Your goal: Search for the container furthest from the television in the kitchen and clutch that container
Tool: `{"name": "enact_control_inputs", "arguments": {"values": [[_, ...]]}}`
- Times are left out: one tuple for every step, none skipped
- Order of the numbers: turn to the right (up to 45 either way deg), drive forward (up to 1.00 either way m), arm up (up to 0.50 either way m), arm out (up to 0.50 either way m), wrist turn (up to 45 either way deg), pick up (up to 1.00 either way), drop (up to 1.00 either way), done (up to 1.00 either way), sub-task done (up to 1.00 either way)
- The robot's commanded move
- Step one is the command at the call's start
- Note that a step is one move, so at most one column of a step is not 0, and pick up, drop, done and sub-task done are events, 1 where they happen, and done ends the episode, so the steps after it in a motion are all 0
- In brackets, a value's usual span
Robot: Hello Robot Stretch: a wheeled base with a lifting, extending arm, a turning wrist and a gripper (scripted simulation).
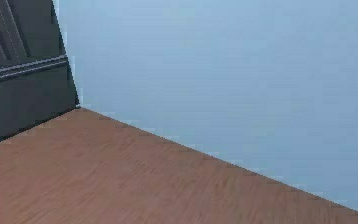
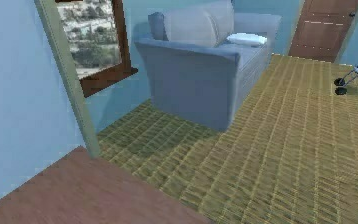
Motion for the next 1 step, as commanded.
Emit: {"name": "enact_control_inputs", "arguments": {"values": [[-12.0, 0.0, 0.0, 0.0, 0.0, 0.0, 0.0, 0.0, 0.0]]}}
